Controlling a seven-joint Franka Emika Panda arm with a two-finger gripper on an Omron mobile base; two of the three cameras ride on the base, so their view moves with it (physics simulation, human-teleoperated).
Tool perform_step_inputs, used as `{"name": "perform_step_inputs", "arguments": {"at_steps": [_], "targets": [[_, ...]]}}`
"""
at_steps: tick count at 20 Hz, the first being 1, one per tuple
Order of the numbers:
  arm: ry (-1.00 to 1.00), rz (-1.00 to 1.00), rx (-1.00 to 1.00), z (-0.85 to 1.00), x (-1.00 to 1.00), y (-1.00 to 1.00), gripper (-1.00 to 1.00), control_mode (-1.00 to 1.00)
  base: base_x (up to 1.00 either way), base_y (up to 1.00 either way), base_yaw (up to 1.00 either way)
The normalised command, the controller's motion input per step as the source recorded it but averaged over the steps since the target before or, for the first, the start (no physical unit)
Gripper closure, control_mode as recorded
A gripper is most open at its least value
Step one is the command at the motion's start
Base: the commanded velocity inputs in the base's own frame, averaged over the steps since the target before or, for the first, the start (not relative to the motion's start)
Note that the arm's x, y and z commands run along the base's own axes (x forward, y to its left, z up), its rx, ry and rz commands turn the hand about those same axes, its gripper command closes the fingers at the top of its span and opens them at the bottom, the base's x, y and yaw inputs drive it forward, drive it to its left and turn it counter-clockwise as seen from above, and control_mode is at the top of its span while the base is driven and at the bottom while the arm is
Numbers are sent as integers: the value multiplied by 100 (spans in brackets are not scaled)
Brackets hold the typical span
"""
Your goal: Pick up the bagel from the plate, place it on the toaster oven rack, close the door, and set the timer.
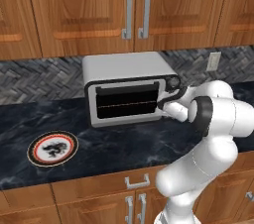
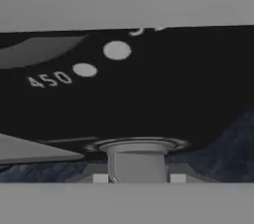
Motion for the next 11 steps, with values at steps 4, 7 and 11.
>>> {"name": "perform_step_inputs", "arguments": {"at_steps": [4, 7, 11], "targets": [[-18, 21, 33, 73, 0, -43, 100, -100, 0, 0, 0], [-17, 20, 32, 69, 0, -47, 100, -100, 0, 0, 0], [-15, 19, 32, 70, 0, -48, 100, -100, 0, 0, 0]]}}
